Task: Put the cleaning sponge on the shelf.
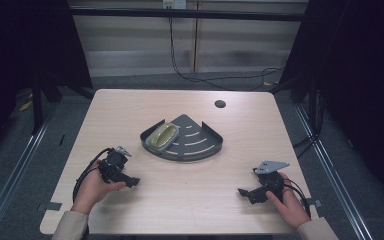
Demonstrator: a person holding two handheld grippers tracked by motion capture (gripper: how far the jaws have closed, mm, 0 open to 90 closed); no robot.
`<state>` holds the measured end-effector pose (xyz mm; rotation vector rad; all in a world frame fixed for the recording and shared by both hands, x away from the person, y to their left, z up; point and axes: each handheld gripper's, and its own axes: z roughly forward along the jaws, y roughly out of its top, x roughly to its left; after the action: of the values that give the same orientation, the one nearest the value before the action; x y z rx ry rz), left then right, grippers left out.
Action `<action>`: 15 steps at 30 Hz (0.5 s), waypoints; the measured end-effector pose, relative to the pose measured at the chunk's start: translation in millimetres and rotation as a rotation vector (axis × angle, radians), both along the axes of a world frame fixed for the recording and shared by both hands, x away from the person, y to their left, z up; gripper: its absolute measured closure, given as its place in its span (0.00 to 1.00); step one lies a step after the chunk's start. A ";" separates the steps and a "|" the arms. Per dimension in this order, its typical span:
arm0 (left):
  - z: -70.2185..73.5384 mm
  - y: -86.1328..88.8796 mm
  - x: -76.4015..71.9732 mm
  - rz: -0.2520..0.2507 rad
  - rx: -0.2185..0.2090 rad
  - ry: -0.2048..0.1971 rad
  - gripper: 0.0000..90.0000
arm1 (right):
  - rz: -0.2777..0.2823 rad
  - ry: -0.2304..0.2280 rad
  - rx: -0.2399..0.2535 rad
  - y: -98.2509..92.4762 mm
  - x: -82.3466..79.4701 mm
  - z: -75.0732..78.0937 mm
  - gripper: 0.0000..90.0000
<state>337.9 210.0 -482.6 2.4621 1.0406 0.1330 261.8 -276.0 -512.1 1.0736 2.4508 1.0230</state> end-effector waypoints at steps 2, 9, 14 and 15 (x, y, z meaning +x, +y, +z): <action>-1.3 0.0 -2.4 -0.012 0.004 -0.018 0.17 | 0.000 0.000 0.000 -0.1 0.0 0.1 0.02; -5.0 1.4 -8.7 -0.040 0.001 -0.072 0.16 | 0.000 0.000 0.000 0.0 0.0 0.0 0.02; -7.5 2.2 -11.8 -0.040 -0.019 -0.088 0.12 | 0.000 0.000 0.000 0.0 0.0 0.0 0.02; -8.2 2.5 -12.4 -0.036 -0.023 -0.098 0.12 | 0.000 0.000 0.000 0.0 0.0 0.0 0.02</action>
<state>325.5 212.5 -490.7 2.4264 0.9508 0.2265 261.8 -276.0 -512.1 1.0730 2.4512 1.0225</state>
